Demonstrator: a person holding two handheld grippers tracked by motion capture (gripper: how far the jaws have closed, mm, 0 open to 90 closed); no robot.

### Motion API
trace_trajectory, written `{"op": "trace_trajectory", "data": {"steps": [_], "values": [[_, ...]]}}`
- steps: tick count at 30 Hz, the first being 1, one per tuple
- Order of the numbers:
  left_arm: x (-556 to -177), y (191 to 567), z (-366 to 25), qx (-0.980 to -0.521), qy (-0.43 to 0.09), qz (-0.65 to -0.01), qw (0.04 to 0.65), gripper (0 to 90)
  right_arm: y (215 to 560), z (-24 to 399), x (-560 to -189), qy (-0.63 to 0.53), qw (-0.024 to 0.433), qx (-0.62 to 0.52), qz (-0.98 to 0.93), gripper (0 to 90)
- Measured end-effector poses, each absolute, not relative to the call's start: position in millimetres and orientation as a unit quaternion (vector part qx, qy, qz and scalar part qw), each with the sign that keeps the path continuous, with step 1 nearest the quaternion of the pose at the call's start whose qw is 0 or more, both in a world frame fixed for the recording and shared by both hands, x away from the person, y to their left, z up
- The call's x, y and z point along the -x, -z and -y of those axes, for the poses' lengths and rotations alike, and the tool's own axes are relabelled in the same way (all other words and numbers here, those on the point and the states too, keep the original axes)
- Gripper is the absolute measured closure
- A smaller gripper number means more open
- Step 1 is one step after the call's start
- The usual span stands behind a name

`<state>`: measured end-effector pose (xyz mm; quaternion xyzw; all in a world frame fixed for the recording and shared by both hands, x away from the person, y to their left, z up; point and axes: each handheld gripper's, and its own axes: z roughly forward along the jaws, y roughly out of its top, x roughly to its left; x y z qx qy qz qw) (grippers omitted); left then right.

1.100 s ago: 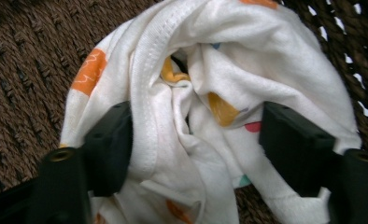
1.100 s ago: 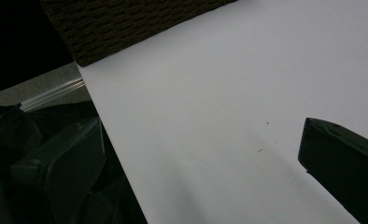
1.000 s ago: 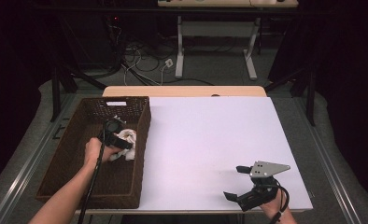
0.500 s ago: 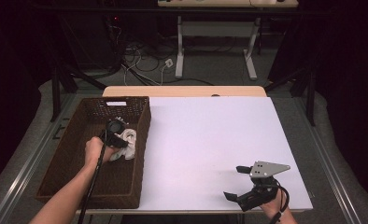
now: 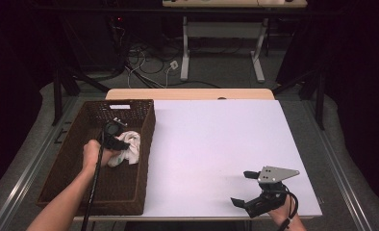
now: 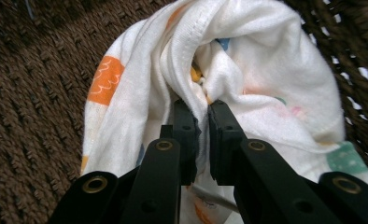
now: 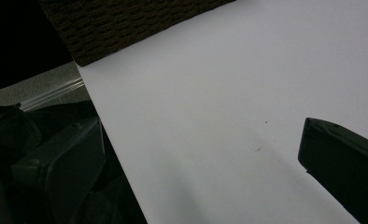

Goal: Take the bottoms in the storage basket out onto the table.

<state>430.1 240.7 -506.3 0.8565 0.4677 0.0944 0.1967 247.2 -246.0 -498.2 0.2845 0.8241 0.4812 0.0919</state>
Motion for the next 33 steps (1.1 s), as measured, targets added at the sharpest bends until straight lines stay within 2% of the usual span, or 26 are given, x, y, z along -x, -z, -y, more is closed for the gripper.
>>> {"op": "trace_trajectory", "data": {"steps": [10, 33], "values": [[-424, 493, -248, -0.858, -0.1, -0.457, 0.213, 83.4, 498, 246, -247, -0.481, 0.091, -0.285, -0.824, 0.2], [-413, 464, -260, -0.885, -0.103, -0.408, 0.2, 83.3, 498, 247, -247, -0.484, 0.097, -0.285, -0.822, 0.2]]}}
